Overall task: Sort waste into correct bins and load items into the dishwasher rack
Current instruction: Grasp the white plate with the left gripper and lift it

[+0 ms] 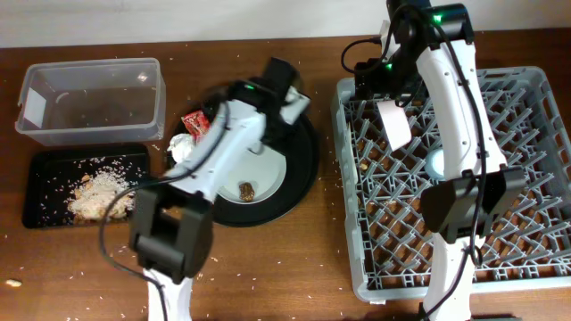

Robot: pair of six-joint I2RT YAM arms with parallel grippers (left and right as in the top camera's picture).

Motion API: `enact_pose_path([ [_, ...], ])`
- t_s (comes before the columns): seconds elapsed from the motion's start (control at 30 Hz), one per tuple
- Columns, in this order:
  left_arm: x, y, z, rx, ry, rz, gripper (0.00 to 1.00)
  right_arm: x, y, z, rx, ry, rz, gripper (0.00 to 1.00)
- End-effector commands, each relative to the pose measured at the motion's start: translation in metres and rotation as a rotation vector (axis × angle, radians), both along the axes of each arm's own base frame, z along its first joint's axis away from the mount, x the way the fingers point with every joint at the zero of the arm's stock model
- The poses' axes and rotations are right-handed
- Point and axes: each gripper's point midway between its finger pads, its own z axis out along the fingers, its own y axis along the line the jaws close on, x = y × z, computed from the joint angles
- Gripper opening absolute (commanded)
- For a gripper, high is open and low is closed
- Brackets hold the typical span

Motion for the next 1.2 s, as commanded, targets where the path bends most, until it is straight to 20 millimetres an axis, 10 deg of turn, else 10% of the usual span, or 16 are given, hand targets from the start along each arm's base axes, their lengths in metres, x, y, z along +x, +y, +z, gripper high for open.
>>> enact_pose_path([
  [0.0,-0.018,-0.011,-0.052,0.115,0.090,0.160,0.66,-0.003,-0.006,0.012,-0.034,-0.024,0.003,0.91],
  [0.1,-0.012,0.002,-0.059,0.181,0.052,0.298,0.60,-0.007,-0.007,0.012,-0.036,-0.012,0.003,0.91],
  [0.27,-0.013,0.004,-0.077,0.204,0.068,0.307,0.19,-0.007,-0.007,0.012,-0.037,-0.010,0.003,0.91],
  [0.57,-0.013,0.003,-0.088,0.210,0.088,0.317,0.00,-0.010,-0.012,0.010,-0.066,0.002,0.005,0.91],
  [0.9,0.008,0.024,0.055,0.187,0.049,0.323,0.00,-0.010,-0.012,0.010,-0.072,-0.001,0.032,0.91],
  [1.17,0.013,0.163,0.132,0.073,0.067,0.575,0.00,-0.010,-0.012,0.011,-0.071,-0.001,0.031,0.91],
])
